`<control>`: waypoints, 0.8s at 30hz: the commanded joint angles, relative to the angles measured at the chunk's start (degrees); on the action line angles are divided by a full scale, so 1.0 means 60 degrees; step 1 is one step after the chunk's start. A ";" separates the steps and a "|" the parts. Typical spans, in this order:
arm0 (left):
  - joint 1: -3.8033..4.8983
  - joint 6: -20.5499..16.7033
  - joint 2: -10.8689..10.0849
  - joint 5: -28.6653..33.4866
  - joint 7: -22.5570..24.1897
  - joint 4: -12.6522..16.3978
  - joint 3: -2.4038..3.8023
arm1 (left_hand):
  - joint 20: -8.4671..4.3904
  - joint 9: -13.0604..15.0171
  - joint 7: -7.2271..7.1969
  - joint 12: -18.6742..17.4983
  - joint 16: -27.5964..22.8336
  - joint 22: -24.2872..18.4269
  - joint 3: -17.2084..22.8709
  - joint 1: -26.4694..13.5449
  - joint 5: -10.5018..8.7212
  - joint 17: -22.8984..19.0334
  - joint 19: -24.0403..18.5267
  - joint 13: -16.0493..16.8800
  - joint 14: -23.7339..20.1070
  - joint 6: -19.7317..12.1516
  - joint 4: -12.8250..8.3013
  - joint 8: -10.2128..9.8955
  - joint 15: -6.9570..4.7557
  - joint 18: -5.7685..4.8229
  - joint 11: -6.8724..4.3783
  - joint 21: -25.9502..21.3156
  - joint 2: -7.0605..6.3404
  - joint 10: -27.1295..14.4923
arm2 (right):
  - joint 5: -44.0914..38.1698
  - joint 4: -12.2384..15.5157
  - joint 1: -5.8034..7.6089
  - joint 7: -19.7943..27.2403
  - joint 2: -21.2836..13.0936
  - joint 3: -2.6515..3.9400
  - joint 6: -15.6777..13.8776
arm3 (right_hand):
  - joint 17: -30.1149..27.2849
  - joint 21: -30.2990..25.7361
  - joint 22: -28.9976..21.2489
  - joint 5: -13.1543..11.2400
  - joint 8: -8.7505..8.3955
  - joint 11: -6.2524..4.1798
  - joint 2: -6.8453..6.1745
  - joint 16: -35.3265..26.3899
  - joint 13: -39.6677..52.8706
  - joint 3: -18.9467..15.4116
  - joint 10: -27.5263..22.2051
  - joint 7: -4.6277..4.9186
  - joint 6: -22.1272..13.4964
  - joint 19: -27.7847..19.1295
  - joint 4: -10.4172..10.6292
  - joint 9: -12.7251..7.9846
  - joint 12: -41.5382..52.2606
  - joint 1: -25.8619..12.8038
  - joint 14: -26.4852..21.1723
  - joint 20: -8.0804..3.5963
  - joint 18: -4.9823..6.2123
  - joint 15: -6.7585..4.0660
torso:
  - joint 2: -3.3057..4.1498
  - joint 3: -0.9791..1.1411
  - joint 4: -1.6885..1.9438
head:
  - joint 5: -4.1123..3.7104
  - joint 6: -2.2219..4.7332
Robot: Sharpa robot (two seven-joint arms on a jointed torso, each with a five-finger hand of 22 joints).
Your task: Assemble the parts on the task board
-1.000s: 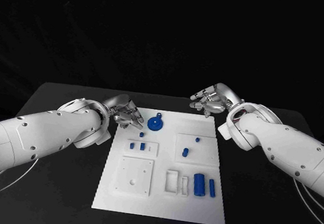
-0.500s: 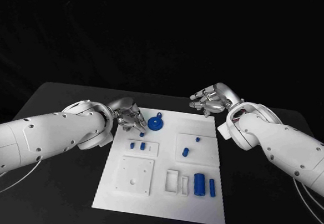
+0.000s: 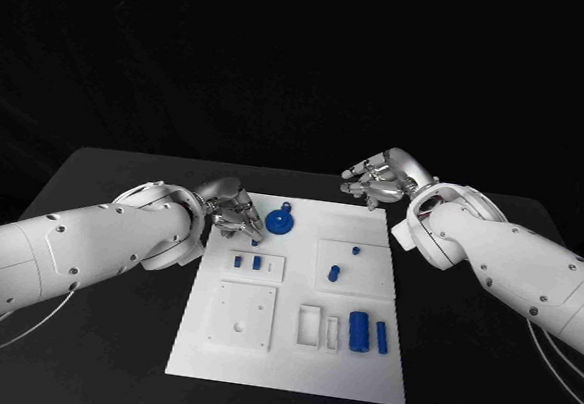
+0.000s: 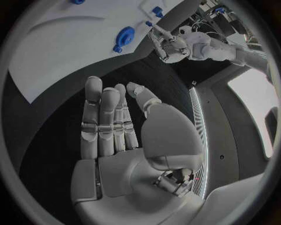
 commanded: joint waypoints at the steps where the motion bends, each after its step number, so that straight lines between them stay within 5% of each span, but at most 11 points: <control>1: -0.0001 0.0149 0.0041 -0.0065 -0.0038 -0.0005 0.0004 | -0.0006 0.0005 0.0003 0.0064 0.0016 0.0156 -0.0025 0.0027 0.0067 0.0012 0.0045 0.0004 -0.0007 0.0067 -0.0002 -0.0004 -0.0076 -0.0108 -0.0017 -0.0055 0.0114 -0.0078 | -0.0076 0.0009 -0.0003 0.0041 0.0010 0.0004 0.0049 | -0.0007 -0.0003 0.0008 0.0052 0.0032 -0.0015 0.0035 0.0051 0.0007 -0.0058 -0.0045 -0.0002 -0.0001 0.0278 0.0014 0.0011 -0.0050 -0.0022 0.0018 -0.0089 0.0010 -0.0082 | -0.0001 0.0000 -0.0002 | -0.0005 -0.0002; 24: -0.0002 0.0473 0.0044 -0.0141 -0.0226 -0.0140 0.0002 | -0.0002 0.0001 0.0051 0.0083 0.0043 0.0173 0.0101 0.0068 0.0095 0.0039 0.0000 -0.0017 -0.0037 0.0069 -0.0148 -0.0005 -0.0069 -0.0088 -0.0009 0.0009 0.0149 -0.0110 | -0.0067 0.0008 -0.0003 0.0057 0.0013 0.0004 0.0045 | -0.0035 -0.0019 0.0029 0.0064 0.0032 -0.0014 0.0025 0.0075 0.0049 -0.0068 -0.0031 0.0002 -0.0019 0.0282 0.0043 0.0009 -0.0085 -0.0011 0.0010 -0.0089 0.0010 -0.0081 | -0.0004 -0.0005 0.0002 | -0.0006 -0.0008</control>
